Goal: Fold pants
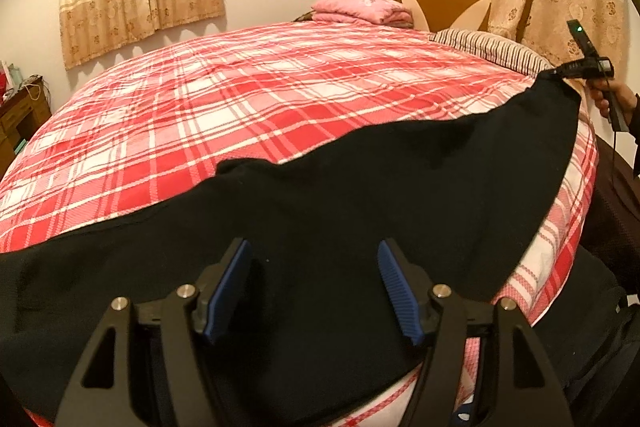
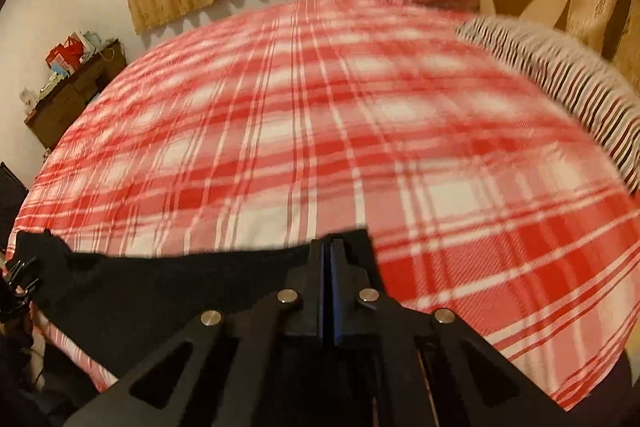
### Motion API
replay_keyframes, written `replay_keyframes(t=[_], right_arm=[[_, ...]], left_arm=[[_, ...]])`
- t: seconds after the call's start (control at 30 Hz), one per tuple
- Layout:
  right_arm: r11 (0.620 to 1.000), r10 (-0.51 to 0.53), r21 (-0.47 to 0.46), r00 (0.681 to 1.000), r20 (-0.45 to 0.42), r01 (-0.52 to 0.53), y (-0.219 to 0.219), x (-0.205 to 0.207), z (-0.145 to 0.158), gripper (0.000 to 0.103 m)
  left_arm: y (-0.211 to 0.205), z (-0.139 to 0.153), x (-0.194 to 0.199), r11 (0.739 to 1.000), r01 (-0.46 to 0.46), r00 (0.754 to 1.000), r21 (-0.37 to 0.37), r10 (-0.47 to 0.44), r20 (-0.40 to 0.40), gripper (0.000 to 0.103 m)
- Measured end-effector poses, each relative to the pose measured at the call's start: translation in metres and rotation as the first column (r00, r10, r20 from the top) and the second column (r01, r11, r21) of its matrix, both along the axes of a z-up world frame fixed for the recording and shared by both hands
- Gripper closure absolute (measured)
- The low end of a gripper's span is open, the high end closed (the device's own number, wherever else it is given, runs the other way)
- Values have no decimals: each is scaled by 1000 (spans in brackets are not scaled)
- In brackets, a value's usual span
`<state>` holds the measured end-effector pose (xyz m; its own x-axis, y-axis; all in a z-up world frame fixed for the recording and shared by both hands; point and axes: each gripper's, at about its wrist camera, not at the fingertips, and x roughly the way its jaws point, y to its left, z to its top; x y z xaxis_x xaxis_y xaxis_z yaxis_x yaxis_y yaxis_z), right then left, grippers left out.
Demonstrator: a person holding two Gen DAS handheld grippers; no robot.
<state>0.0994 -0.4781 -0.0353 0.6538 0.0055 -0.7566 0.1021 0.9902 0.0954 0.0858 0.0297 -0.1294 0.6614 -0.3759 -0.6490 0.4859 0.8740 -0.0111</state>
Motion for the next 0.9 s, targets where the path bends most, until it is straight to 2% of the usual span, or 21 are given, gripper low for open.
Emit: replay_keyframes(t=[0.1, 0.17, 0.3, 0.37, 0.47, 0.53, 0.6, 0.63, 0.67, 0.73, 0.9], right_arm=[[998, -18, -52, 999, 32, 19, 1, 2, 12, 101], [997, -25, -70, 999, 23, 27, 1, 6, 13, 101], [991, -70, -115, 996, -54, 63, -9, 17, -13, 101], [992, -90, -97, 991, -104, 80, -17, 18, -28, 101], [991, -86, -113, 990, -115, 73, -19, 15, -32, 100], [988, -89, -138, 990, -109, 73, -15, 14, -25, 91], [970, -121, -222, 989, -84, 100, -7, 14, -13, 64], [958, -129, -265, 989, -67, 107, 0, 14, -7, 59], [952, -113, -291, 993, -39, 97, 11, 13, 2, 58], [963, -45, -268, 999, -8, 41, 30, 12, 13, 58], [953, 111, -281, 994, -19, -112, 83, 16, 10, 57]], left_arm=[[3, 5, 1, 1000, -27, 999, -14, 27, 18, 33], [5, 6, 1, 999, -44, 999, -26, 44, 24, 23], [1, -5, 1, 999, -53, 999, 5, 53, 10, 23], [0, -5, -4, 999, -40, 999, 3, 40, 8, 23], [-4, -1, -9, 999, -29, 999, 28, 28, 27, 23], [-8, 9, -9, 999, -19, 999, 34, 18, 46, 23], [-12, 20, -8, 999, -8, 997, 44, 5, 76, 23], [-16, 27, -5, 999, -1, 996, 54, -4, 95, 23], [-20, 34, -2, 998, 8, 994, 69, -15, 108, 23], [-29, 43, 7, 995, 42, 991, 96, -53, 122, 23], [-58, 39, 42, 974, 149, 982, 169, -166, 88, 23]])
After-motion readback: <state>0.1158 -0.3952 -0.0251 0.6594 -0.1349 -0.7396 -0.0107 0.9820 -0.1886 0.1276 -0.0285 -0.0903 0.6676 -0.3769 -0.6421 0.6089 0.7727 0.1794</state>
